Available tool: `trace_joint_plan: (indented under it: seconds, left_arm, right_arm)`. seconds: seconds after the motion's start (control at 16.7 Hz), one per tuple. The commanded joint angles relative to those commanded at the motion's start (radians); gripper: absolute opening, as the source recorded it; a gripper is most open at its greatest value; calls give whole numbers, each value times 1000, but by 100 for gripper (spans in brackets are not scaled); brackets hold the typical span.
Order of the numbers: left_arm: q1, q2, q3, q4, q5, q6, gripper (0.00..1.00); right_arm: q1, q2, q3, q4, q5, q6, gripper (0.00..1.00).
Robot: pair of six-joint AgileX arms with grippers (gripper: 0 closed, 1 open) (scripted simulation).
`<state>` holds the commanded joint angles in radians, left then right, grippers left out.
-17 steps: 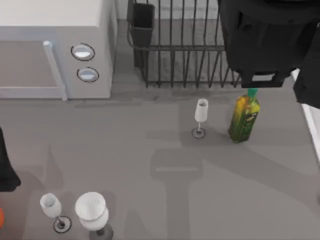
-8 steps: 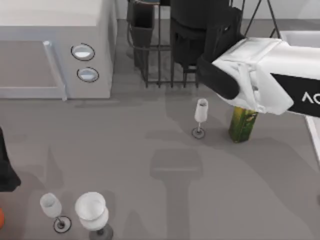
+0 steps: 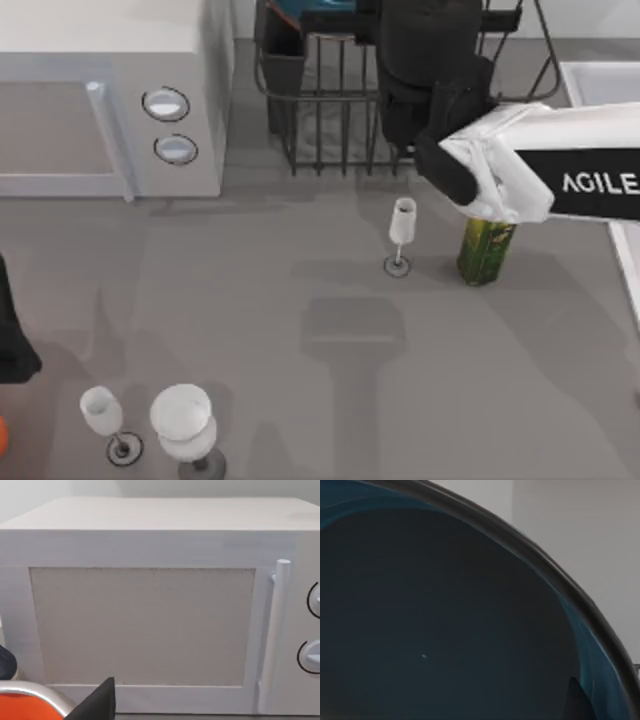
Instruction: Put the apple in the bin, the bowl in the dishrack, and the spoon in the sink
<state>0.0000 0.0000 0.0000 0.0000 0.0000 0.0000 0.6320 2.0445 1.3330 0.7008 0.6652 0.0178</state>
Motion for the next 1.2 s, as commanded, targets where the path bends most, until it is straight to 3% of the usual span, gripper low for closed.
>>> trace_joint_plan:
  seconds: [0.12, 0.9, 1.2]
  left_arm:
    - [0, 0, 0, 0, 0, 0, 100]
    - [0, 0, 0, 0, 0, 0, 100]
    - [0, 0, 0, 0, 0, 0, 100]
  right_arm:
    - [0, 0, 0, 0, 0, 0, 0]
    - [0, 0, 0, 0, 0, 0, 98]
    - [0, 0, 0, 0, 0, 0, 100]
